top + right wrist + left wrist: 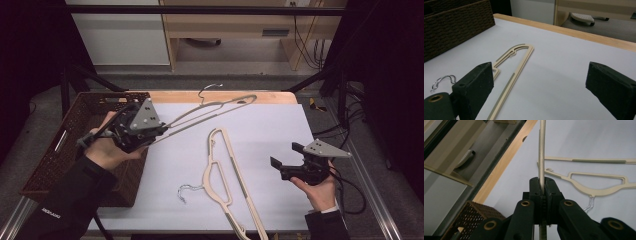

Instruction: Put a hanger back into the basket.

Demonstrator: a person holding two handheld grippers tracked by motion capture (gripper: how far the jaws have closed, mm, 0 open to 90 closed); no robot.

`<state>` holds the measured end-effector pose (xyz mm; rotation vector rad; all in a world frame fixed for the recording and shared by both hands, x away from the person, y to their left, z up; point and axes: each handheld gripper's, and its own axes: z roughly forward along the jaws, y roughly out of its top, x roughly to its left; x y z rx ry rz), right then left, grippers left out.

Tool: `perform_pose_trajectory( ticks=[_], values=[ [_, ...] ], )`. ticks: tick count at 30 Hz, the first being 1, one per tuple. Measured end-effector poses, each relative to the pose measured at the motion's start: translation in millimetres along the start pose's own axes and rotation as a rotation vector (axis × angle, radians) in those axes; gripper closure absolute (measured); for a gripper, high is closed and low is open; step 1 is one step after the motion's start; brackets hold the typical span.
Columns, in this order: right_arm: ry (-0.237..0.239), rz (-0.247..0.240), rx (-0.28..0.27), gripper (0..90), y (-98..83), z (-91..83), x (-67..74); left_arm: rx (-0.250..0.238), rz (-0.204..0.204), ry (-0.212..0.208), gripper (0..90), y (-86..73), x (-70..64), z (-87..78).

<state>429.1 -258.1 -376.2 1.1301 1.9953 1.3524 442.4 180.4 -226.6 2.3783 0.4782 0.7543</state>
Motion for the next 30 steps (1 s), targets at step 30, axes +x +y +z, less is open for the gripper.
perform_pose_trajectory(
  ticks=[30],
  values=[
    [0.023, -0.02, 0.022, 8.3, -2.1, 5.0, 4.9, 0.039, -0.318, 0.163, 86.0, -151.8, 95.7, -81.6]
  ],
)
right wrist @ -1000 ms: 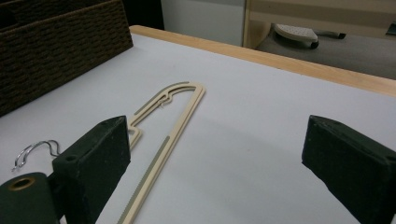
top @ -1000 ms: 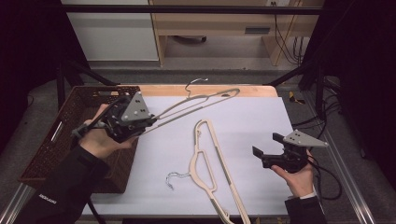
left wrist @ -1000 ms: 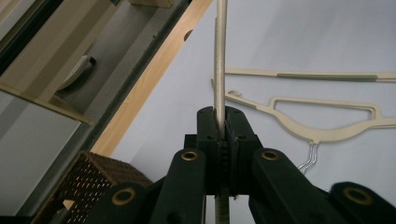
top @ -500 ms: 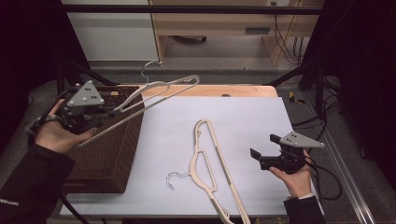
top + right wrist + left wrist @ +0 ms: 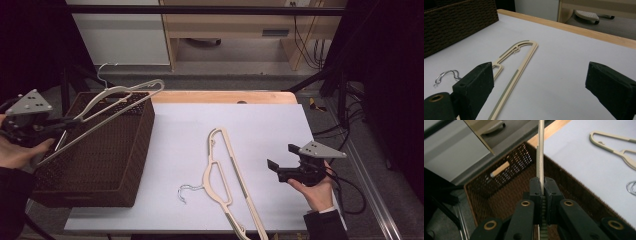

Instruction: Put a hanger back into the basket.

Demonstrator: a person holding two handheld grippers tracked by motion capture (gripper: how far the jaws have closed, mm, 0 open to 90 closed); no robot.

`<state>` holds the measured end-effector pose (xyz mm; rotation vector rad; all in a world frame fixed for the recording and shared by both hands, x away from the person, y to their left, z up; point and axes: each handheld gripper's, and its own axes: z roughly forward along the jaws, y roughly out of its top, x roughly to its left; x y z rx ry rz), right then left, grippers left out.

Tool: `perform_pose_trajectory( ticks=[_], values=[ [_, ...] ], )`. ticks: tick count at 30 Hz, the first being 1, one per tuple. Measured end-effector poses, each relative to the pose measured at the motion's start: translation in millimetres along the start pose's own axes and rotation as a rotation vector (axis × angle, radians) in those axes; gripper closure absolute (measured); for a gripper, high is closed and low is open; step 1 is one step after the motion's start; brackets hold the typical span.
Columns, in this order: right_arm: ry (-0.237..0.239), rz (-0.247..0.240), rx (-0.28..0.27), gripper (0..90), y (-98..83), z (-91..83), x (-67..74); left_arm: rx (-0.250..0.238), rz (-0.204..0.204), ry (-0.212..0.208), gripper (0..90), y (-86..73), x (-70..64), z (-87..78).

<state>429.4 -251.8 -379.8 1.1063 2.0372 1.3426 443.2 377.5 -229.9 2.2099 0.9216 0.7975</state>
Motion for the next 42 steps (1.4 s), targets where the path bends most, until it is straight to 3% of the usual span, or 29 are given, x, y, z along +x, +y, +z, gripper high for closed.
perform_pose_trajectory(
  ticks=[5, 10, 14, 23, 27, 29, 33, 35, 38, 42],
  values=[
    [0.003, -0.002, 0.003, 8.6, -0.1, 0.9, 0.5, 0.024, -0.051, 0.023, 86.0, -27.4, 18.1, -0.3],
    [0.005, -0.007, 0.008, 8.7, -0.2, 2.3, 0.9, 0.01, -0.095, 0.038, 86.0, -50.7, 28.4, 0.5],
    [0.006, -0.006, 0.008, 8.9, -0.1, 3.0, 0.9, 0.001, -0.099, 0.026, 86.0, -63.8, 27.8, 6.9],
    [0.011, -0.009, 0.013, 9.1, -0.3, 3.4, 1.9, 0.0, -0.089, -0.007, 85.9, -78.4, 17.7, 43.4],
    [0.015, -0.008, 0.013, 9.1, -0.4, 3.5, 2.4, 0.056, -0.095, -0.024, 85.9, -89.3, 14.6, 61.5],
    [0.015, -0.011, 0.013, 9.2, -0.5, 3.8, 2.3, 0.084, -0.118, -0.048, 85.8, -94.9, 13.9, 69.2],
    [0.019, -0.014, 0.016, 9.2, -0.8, 4.4, 3.0, 0.199, -0.139, -0.08, 85.7, -105.3, 11.2, 83.2],
    [0.018, -0.012, 0.019, 9.2, -0.9, 4.9, 3.9, 0.236, -0.106, -0.044, 85.6, -107.9, 7.9, 87.1],
    [0.018, -0.021, 0.024, 8.8, -1.1, 6.7, 4.8, 0.303, -0.108, -0.079, 85.4, -111.8, 5.9, 94.8],
    [0.023, -0.042, 0.04, 8.4, -1.0, 9.7, 8.9, 0.391, -0.068, -0.116, 84.1, -115.3, -0.3, 103.8]
  ],
)
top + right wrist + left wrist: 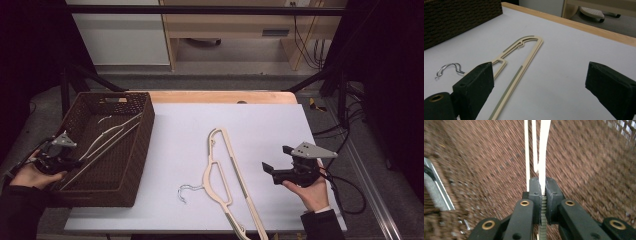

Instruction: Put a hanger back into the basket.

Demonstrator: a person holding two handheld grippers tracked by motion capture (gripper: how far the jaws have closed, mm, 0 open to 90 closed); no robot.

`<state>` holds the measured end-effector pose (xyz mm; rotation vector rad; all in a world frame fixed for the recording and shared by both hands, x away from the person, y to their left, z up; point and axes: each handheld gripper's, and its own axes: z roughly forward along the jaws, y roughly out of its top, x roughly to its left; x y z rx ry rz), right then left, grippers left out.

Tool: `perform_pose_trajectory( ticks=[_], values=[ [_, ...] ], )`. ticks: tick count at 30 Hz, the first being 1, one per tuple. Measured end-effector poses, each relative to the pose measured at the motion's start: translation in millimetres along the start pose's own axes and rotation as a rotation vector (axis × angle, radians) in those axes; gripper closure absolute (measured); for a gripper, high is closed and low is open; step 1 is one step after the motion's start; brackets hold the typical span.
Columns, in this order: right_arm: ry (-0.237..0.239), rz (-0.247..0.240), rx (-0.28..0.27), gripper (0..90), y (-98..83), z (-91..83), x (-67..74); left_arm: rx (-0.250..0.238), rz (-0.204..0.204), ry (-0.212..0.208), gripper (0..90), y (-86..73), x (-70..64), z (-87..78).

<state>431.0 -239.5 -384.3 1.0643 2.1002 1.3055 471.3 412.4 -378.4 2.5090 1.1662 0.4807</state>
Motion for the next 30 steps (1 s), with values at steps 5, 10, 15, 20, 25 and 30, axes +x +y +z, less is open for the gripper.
perform_pose_trajectory(
  ticks=[5, 10, 15, 20, 25, 30],
  values=[
    [-0.001, -0.013, 0.002, 8.7, 1.9, 1.8, 3.2, -0.012, 0.042, -0.023, 74.3, 2.8, -9.8, -4.3],
    [-0.001, -0.03, -0.001, 9.4, 5.3, 1.3, 7.2, -0.098, 0.038, -0.001, 63.5, 6.6, -18.3, -19.6],
    [0.008, -0.032, 0.008, 8.8, 9.8, 2.7, 10.9, -0.22, 0.054, 0.022, 47.4, 15.5, -30.4, -38.9],
    [0.02, -0.029, 0.01, 7.7, 15.1, 5.0, 15.9, -0.358, 0.055, 0.024, 32.9, 27.8, -51.0, -48.5],
    [0.034, -0.03, -0.015, 6.6, 20.7, 4.2, 19.4, -0.532, 0.01, -0.016, 21.0, 40.2, -83.9, -52.6],
    [0.039, -0.014, -0.058, 5.4, 23.1, 2.7, 20.2, -0.656, -0.018, -0.069, 16.4, 48.9, -111.4, -50.8]
  ],
)
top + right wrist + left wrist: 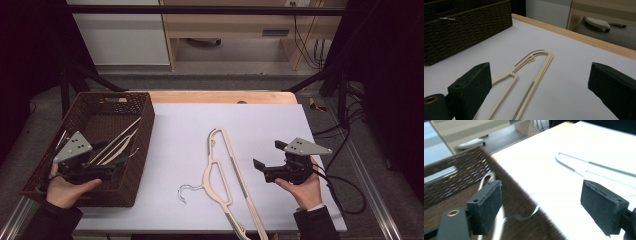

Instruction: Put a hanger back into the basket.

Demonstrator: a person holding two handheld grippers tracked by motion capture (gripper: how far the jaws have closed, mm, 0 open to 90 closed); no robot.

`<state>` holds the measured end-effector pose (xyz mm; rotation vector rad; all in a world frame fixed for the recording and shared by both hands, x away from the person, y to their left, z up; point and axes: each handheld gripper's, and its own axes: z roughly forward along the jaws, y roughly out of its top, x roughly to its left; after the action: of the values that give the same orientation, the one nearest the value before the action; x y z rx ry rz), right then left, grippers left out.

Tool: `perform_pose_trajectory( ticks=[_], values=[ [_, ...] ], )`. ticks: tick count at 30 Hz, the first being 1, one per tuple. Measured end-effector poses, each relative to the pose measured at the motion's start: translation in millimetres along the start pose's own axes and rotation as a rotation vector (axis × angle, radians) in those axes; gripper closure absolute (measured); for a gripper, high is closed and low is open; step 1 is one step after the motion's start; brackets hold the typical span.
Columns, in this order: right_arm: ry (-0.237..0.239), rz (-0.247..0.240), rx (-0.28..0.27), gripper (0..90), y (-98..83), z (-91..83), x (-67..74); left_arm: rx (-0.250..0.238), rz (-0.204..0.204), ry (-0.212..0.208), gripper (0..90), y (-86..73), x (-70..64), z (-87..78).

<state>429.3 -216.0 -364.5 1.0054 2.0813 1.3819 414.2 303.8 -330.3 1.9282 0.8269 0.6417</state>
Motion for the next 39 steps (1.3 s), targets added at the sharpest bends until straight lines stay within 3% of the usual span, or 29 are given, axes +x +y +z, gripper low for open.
perform_pose_trajectory(
  ticks=[6, 14, 22, 30, 39],
  values=[
    [0.01, -0.005, 0.019, 5.7, 1.2, -0.3, 3.5, -0.064, -0.014, -0.054, 14.3, 3.4, -24.4, 15.4],
    [0.028, -0.057, 0.119, 5.3, 6.6, 7.6, 19.6, 0.014, 0.027, -0.124, 12.4, 0.7, -50.6, 42.1],
    [0.04, -0.087, 0.188, 5.6, 11.1, 16.2, 35.9, 0.061, 0.047, -0.154, 10.4, -7.5, -62.4, 58.9],
    [0.063, -0.124, 0.266, 6.2, 10.6, 31.0, 51.4, 0.087, 0.04, -0.184, 9.7, -16.5, -70.2, 70.4],
    [0.093, -0.189, 0.403, 7.8, 11.1, 55.0, 74.0, 0.112, 0.065, -0.198, 9.4, -16.1, -77.5, 71.8]
  ],
)
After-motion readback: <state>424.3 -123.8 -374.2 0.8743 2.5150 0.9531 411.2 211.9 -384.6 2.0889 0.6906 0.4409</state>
